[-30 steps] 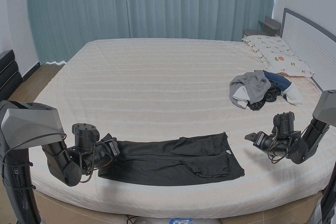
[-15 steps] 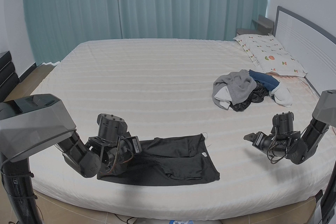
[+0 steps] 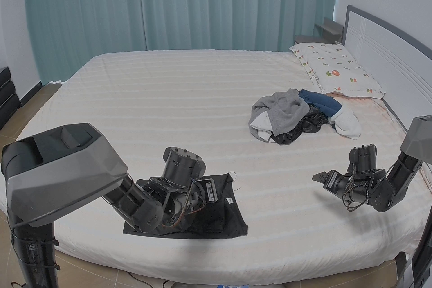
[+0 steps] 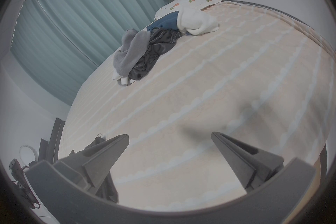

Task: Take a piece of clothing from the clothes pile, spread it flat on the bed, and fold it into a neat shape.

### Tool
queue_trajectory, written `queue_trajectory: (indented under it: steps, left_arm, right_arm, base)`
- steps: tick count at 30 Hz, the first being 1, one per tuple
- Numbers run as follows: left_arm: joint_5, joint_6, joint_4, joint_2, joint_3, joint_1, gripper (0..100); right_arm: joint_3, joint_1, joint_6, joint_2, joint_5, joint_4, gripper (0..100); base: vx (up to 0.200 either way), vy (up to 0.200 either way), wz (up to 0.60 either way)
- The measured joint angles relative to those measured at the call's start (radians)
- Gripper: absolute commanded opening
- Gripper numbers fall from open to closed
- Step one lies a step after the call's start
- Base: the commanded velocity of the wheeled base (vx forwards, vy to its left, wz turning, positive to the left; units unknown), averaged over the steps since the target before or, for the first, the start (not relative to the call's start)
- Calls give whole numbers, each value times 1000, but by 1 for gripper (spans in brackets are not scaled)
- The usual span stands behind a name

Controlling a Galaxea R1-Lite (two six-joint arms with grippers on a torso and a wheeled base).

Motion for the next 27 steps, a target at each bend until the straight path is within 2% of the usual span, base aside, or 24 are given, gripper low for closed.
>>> queue_trajectory:
  steps: [6, 7, 19, 27]
  left_arm:
    - [21, -52, 0, 53, -39, -14, 0]
    - [22, -71, 0, 59, -45, -15, 100]
    - [23, -138, -2, 81, -56, -22, 100]
    - [23, -213, -8, 29, -27, -11, 100]
  right_arm:
    - [0, 4, 0, 1, 0, 1, 100]
    - [0, 4, 0, 2, 0, 1, 100]
    - [0, 8, 0, 3, 0, 0, 100]
    - [0, 9, 0, 4, 0, 1, 100]
  base:
    - [0, 0, 0]
    - [0, 0, 0]
    - [0, 0, 0]
    - [0, 0, 0]
